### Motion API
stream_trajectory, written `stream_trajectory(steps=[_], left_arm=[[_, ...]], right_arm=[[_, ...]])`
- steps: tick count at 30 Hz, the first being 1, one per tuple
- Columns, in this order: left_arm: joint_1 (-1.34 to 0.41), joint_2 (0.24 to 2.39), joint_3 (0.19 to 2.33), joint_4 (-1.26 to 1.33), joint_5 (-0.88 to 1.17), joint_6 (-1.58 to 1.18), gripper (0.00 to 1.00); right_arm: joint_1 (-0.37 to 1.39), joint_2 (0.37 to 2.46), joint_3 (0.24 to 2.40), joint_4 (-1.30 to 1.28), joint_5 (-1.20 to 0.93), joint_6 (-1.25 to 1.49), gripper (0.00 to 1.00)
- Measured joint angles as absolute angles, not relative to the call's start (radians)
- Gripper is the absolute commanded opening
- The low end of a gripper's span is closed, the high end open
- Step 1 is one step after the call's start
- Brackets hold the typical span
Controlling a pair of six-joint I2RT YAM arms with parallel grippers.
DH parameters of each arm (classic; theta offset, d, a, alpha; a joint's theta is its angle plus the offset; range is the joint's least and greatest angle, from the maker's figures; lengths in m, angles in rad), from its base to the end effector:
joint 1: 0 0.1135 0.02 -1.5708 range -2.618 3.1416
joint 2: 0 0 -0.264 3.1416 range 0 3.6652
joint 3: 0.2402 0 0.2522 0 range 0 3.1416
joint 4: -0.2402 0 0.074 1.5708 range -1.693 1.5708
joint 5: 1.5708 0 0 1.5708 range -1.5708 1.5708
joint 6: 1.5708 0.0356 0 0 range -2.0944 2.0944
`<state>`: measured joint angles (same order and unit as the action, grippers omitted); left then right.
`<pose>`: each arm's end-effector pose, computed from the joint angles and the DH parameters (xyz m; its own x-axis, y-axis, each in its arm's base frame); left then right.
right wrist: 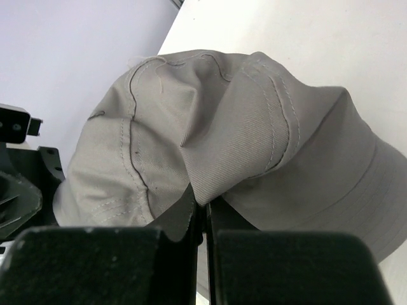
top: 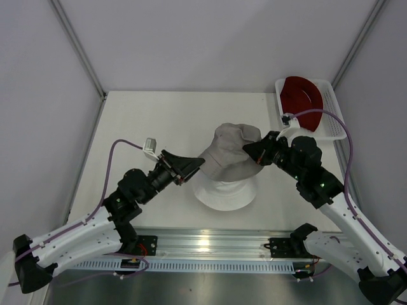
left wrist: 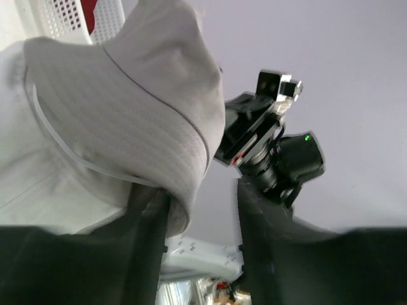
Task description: Stack the hats
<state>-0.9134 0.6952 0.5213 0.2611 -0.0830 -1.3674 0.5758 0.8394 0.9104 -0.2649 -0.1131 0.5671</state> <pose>0.1111 -0.1391 0.3088 -0.7124 -0.6743 -0.1942 0.2013 0.0687 -0.9771 0.1581 0.1074 0.3661 -0.4768 0.3268 -0.8160 -0.4479 0.7084 0.5455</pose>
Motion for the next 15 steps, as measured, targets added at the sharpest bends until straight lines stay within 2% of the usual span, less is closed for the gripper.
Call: stream_trajectory(steps=[3, 5, 9, 10, 11, 12, 13, 14, 15], left_arm=[[-0.915, 0.697, 0.534, 0.255, -0.133, -1.350, 0.15], [-0.915, 0.697, 0.534, 0.239, -0.164, -1.338, 0.11], [-0.916, 0.693, 0.534, 0.194, -0.231, -1.332, 0.10], [-0.916, 0.693, 0.535, 0.181, -0.245, -1.327, 0.08], [-0.916, 0.693, 0.535, 0.169, -0.258, -1.324, 0.01], [-0.916, 0.693, 0.537, 0.153, -0.268, -1.319, 0.01], [-0.916, 0.694, 0.538, 0.139, -0.278, -1.311, 0.01], [-0.916, 0.693, 0.540, 0.129, -0.284, -1.306, 0.01], [-0.916, 0.692, 0.541, 0.119, -0.286, -1.299, 0.01]], right_arm=[[0.580, 0.841, 0.910, -0.264, -0.123, 0.569, 0.00], [0.582, 0.841, 0.910, -0.264, -0.134, 0.570, 0.00], [0.585, 0.841, 0.910, -0.264, -0.155, 0.574, 0.00], [0.586, 0.841, 0.910, -0.264, -0.162, 0.575, 0.00], [0.587, 0.841, 0.910, -0.265, -0.169, 0.576, 0.00], [0.588, 0.841, 0.910, -0.265, -0.175, 0.576, 0.00], [0.588, 0.841, 0.910, -0.267, -0.181, 0.576, 0.04], [0.588, 0.841, 0.910, -0.272, -0.186, 0.574, 0.20], [0.588, 0.842, 0.912, -0.280, -0.189, 0.569, 0.32]])
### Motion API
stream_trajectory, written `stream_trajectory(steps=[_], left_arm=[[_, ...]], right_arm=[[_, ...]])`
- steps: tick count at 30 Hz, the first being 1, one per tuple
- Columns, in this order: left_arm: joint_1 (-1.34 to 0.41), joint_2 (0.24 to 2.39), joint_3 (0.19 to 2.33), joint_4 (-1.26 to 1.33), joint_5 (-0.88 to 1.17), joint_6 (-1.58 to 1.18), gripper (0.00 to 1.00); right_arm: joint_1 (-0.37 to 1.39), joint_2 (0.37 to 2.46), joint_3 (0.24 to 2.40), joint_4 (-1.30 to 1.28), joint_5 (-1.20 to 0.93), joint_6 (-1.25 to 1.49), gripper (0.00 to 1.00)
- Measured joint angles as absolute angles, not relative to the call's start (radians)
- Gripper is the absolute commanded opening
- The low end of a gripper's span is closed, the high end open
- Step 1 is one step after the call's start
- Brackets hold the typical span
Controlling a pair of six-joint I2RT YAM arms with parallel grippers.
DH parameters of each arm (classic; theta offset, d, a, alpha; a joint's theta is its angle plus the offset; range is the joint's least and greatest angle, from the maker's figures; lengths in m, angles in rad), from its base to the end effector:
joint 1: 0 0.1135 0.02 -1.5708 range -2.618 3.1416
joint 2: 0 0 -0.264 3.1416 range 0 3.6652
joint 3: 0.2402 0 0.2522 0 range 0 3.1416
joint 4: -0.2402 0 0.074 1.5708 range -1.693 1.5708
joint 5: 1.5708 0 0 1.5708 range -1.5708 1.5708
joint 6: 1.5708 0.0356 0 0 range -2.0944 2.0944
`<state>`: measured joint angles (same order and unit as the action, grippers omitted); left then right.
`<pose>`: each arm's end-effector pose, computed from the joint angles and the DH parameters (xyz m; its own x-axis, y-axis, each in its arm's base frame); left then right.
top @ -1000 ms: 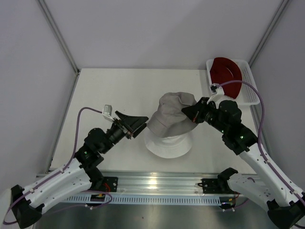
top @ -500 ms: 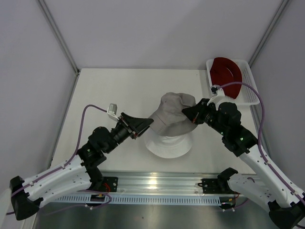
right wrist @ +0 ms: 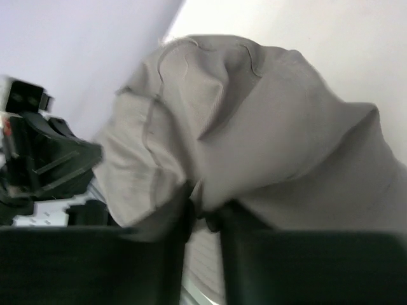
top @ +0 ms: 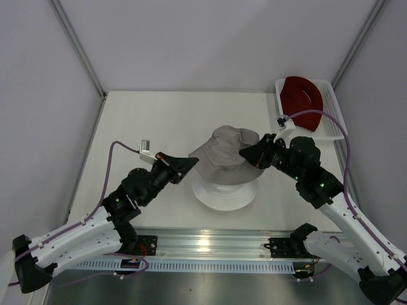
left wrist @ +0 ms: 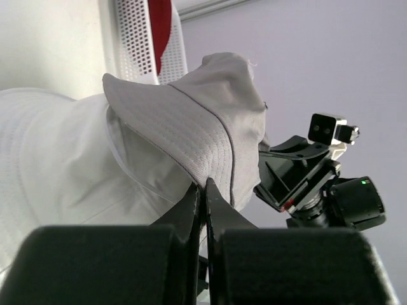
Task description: Stack the hats
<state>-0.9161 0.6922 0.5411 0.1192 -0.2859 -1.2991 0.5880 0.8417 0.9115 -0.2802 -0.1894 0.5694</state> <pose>0.1152 -0.1335 0.3010 -0.5730 -0.7714 -0.2769 0.1395 0.2412 -0.9604 0.1551 0.1114 0.3646 -0.5227 0.2879 -0.8024 -0.4942 0.6647 0.5604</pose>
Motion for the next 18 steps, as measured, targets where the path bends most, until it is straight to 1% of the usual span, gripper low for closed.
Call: stream_trajectory(steps=[1, 2, 3, 4, 6, 9, 12, 15, 18], left_arm=[[-0.916, 0.691, 0.543, 0.111, -0.288, -1.295, 0.01], [-0.916, 0.686, 0.543, 0.101, -0.289, -1.286, 0.01], [-0.916, 0.678, 0.543, 0.089, -0.290, -1.279, 0.01], [-0.916, 0.666, 0.543, 0.076, -0.292, -1.274, 0.01], [-0.916, 0.632, 0.542, 0.045, -0.296, -1.266, 0.01], [-0.916, 0.571, 0.529, 0.010, -0.307, -1.256, 0.01], [-0.916, 0.529, 0.495, -0.006, -0.311, -1.254, 0.01], [-0.916, 0.543, 0.465, -0.002, -0.292, -1.241, 0.01], [-0.916, 0.595, 0.447, 0.015, -0.246, -1.218, 0.01]], right_arm=[[0.588, 0.842, 0.912, -0.287, -0.190, 0.565, 0.42], [0.588, 0.844, 0.924, -0.317, -0.183, 0.551, 0.61], [0.588, 0.850, 0.941, -0.347, -0.171, 0.545, 0.70], [0.588, 0.857, 0.964, -0.375, -0.158, 0.529, 0.85], [0.584, 0.871, 1.028, -0.432, -0.134, 0.502, 0.99], [0.560, 0.874, 1.126, -0.466, -0.119, 0.472, 0.99], [0.517, 0.852, 1.166, -0.459, -0.090, 0.468, 1.00], [0.445, 0.835, 1.158, -0.465, -0.069, 0.489, 0.99], [0.351, 0.827, 1.093, -0.461, -0.088, 0.545, 0.99]])
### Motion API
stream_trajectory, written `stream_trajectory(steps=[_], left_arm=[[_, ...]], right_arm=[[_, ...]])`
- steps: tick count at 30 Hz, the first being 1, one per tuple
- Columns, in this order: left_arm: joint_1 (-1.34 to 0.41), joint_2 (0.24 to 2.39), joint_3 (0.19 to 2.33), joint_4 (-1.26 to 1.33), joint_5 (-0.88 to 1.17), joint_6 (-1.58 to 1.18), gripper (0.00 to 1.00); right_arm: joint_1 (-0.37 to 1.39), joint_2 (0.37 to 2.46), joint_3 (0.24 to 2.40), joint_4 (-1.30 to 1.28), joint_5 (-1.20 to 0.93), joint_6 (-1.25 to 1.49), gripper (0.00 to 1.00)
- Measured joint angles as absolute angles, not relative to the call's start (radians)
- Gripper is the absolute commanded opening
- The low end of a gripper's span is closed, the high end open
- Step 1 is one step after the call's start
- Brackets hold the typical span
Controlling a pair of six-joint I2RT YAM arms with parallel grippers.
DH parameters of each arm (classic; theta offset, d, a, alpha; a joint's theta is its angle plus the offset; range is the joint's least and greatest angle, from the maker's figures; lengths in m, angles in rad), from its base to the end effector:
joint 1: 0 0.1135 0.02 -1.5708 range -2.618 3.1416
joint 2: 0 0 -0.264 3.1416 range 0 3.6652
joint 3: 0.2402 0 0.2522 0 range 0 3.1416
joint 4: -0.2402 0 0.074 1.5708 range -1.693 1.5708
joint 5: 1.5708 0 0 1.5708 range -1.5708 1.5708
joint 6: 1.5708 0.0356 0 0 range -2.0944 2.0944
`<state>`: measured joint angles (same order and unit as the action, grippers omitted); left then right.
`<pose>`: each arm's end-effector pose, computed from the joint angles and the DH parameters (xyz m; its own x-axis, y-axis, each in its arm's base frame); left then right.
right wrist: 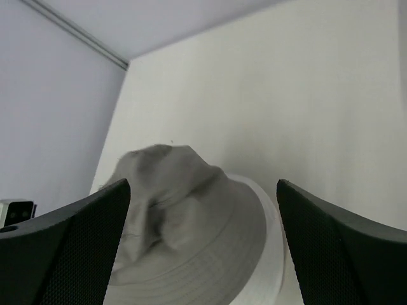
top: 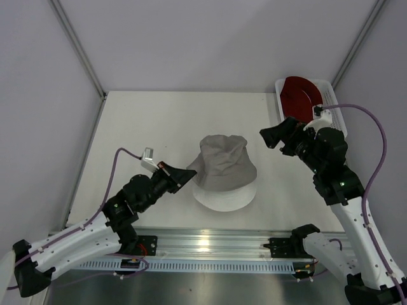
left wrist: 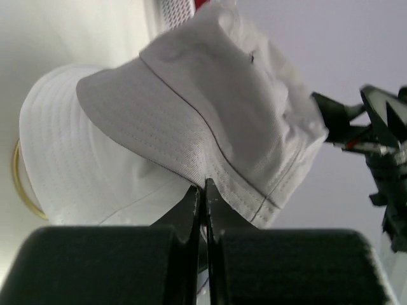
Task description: Stack the hats
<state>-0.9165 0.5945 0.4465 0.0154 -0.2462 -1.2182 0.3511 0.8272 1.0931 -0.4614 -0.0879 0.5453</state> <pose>0.1043 -0.1217 0.2702 -0.6120 -0.6976 -0.3726 0.1395 0.3685 -0.9191 0.1579 0.0611 0.4088 -0.3756 0.4127 -0.8298 -0.2674 0.8090 0.5234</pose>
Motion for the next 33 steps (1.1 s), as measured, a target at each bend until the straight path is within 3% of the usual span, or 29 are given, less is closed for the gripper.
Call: stream_trajectory(steps=[8, 12, 19, 28, 30, 32, 33], left_arm=[[-0.994, 0.688, 0.390, 0.147, -0.208, -1.110, 0.01], [-1.060, 0.662, 0.344, 0.220, -0.238, -1.053, 0.01], [-1.097, 0.658, 0.307, 0.299, -0.278, -0.983, 0.01], [-1.196, 0.723, 0.308, 0.354, -0.355, -0.907, 0.01], [-1.210, 0.744, 0.308, 0.369, -0.365, -0.904, 0.01], [-1.219, 0.764, 0.311, 0.376, -0.372, -0.897, 0.01], [-1.224, 0.775, 0.315, 0.376, -0.375, -0.895, 0.01]], right_arm=[[0.279, 0.768, 0.808, -0.483, -0.129, 0.710, 0.99], [0.277, 0.711, 0.787, -0.525, -0.132, 0.770, 0.99], [0.275, 0.555, 0.656, -0.496, -0.200, 0.966, 0.90], [0.276, 0.529, 0.600, -0.538, -0.253, 1.110, 0.84], [0.276, 0.510, 0.585, -0.525, -0.261, 1.137, 0.79], [0.276, 0.490, 0.560, -0.494, -0.273, 1.164, 0.63], [0.276, 0.489, 0.550, -0.480, -0.278, 1.176, 0.43]])
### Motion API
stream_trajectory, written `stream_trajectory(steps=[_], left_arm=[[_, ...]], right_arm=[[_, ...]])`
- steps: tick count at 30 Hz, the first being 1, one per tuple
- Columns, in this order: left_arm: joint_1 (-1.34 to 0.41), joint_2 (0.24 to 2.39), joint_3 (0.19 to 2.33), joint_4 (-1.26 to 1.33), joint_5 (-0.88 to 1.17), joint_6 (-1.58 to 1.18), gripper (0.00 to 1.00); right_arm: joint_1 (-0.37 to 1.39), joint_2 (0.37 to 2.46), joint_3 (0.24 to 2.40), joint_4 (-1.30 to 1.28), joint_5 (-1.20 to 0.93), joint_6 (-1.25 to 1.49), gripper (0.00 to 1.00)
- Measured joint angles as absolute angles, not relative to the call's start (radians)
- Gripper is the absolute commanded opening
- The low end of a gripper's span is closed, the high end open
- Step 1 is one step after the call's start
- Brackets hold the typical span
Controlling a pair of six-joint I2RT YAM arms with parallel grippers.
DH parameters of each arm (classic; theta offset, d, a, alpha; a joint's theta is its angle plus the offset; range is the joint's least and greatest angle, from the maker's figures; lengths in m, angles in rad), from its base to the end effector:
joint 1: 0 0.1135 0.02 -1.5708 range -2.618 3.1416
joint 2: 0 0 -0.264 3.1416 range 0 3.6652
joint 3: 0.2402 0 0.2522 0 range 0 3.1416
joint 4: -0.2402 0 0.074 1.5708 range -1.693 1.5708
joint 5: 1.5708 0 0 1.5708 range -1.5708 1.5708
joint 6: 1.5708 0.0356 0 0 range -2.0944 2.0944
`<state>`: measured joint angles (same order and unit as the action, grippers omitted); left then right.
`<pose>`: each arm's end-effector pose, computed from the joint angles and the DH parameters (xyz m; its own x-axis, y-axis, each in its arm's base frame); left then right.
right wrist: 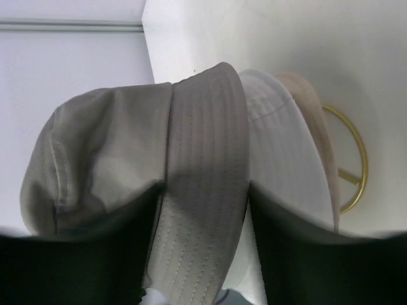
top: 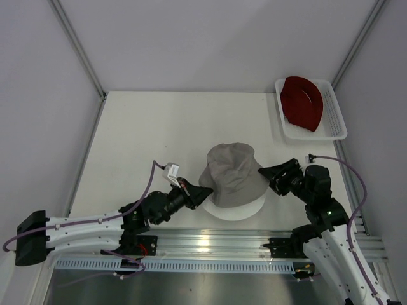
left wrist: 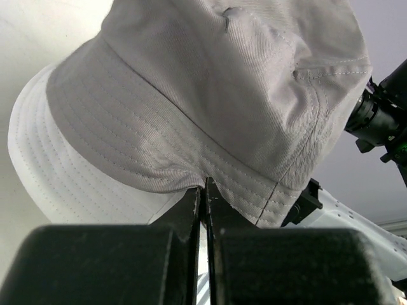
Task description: Stack the hats
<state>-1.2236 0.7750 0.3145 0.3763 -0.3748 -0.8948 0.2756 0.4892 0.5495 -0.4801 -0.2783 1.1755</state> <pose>0.0749 -0.1688 0.2341 -0.6037 -0.4651 -0.6475 0.4475 0.4744 -0.7581 0.1193 0.0439 0.2681 -0.6153 0.7482 -0.2483 0.1682 0.4324 0.8859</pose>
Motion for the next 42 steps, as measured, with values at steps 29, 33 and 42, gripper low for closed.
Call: stream_trajectory(steps=[29, 33, 42], left_arm=[[-1.356, 0.847, 0.291, 0.273, -0.473, -0.763, 0.01], [-1.372, 0.962, 0.320, 0.312, -0.493, -0.808, 0.01], [-1.382, 0.927, 0.302, 0.308, -0.496, -0.891, 0.04]], right_arm=[[0.403, 0.255, 0.354, -0.507, -0.102, 0.925, 0.00], [0.405, 0.293, 0.354, -0.502, -0.066, 0.911, 0.00], [0.410, 0.475, 0.354, -0.345, -0.042, 0.878, 0.03]])
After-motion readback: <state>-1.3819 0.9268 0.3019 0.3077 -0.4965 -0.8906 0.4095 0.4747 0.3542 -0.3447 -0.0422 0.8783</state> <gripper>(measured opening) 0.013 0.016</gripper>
